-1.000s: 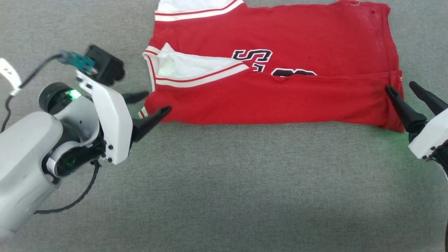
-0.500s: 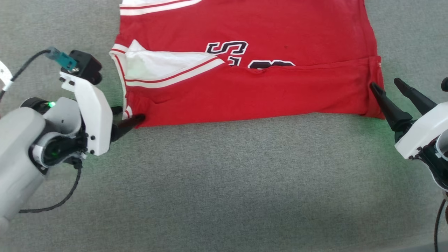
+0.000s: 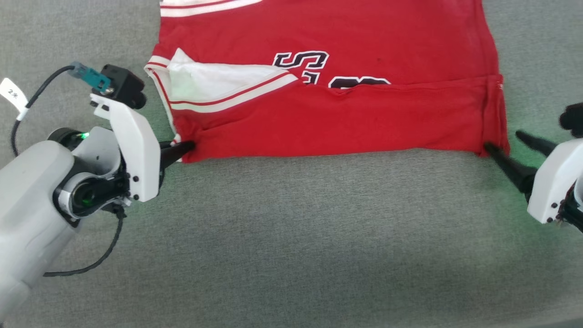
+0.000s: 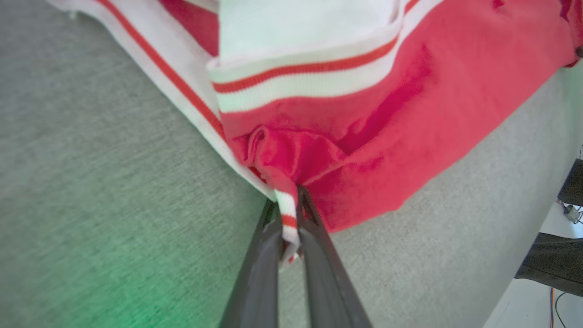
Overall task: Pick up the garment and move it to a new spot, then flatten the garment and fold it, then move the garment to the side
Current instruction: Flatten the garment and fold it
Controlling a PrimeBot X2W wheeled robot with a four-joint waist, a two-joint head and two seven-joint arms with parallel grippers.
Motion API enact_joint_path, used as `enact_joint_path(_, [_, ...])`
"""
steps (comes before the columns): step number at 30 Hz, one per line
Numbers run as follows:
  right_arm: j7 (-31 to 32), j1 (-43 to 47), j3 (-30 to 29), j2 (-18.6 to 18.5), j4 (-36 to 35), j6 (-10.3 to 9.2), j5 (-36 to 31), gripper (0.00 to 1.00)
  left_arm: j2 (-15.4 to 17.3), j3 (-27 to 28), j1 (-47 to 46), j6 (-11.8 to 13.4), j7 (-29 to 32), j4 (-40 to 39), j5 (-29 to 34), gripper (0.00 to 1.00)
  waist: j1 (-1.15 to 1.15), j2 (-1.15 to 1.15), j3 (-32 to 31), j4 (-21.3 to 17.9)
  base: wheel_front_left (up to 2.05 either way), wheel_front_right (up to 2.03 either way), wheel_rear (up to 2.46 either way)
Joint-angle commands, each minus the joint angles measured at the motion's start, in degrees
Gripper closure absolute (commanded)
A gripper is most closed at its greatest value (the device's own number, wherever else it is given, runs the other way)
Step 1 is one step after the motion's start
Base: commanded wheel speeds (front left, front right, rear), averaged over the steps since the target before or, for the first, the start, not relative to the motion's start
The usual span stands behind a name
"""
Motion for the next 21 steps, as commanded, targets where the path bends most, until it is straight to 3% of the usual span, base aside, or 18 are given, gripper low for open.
enact_joint_path(1, [1.8, -0.4, 0.7, -0.3, -0.5, -0.01, 0.5, 0.00, -1.5, -1.6, 2.3, -0.5, 0.2, -0.1, 0.4, 1.00, 0.00, 0.00, 0.4, 0.4, 0.00, 0.00, 0.00])
enact_joint_path(5, [10.4, -2.4, 3.0, -2.3, -0.6, -0.02, 2.3, 0.00, -3.0, -1.9, 1.5, -0.9, -1.2, -0.8, 1.5, 1.00, 0.00, 0.00, 1.7, 1.7, 0.00, 0.00, 0.00])
enact_joint_path(11, [16.1, -4.9, 3.2, -2.1, 2.4, -0.09, 2.3, 0.00, -5.0, -2.1, 0.8, -1.4, -3.0, -0.9, 2.7, 1.00, 0.00, 0.00, 3.4, 3.8, 0.00, 0.00, 0.00])
enact_joint_path(12, [17.1, -4.7, 3.7, -2.1, 2.7, -0.09, 2.1, 0.09, -5.2, -2.1, 0.9, -1.5, -3.3, -0.8, 2.5, 1.00, 0.00, 0.00, 3.5, 4.0, 0.00, 0.00, 0.00])
enact_joint_path(13, [17.8, -4.3, 4.1, -2.2, 2.7, -0.09, 2.1, 0.58, -5.4, -2.1, 1.0, -1.5, -3.5, -0.7, 2.6, 1.00, 0.00, 0.00, 3.6, 4.3, 0.00, 0.00, 0.00])
enact_joint_path(14, [18.1, -3.8, 3.7, -2.1, 2.8, -0.09, 2.7, 1.00, -5.5, -2.2, 1.5, -1.7, -4.2, -0.6, 2.6, 1.00, 0.00, 0.00, 3.4, 4.7, 0.00, 0.00, 0.00])
enact_joint_path(21, [17.2, -2.7, 3.3, -2.5, 2.2, -0.02, 2.5, 1.00, -3.4, -0.9, 4.8, -2.3, -8.8, -2.9, 1.6, 1.00, 0.00, 0.00, 1.1, 5.0, 0.00, 0.00, 0.00])
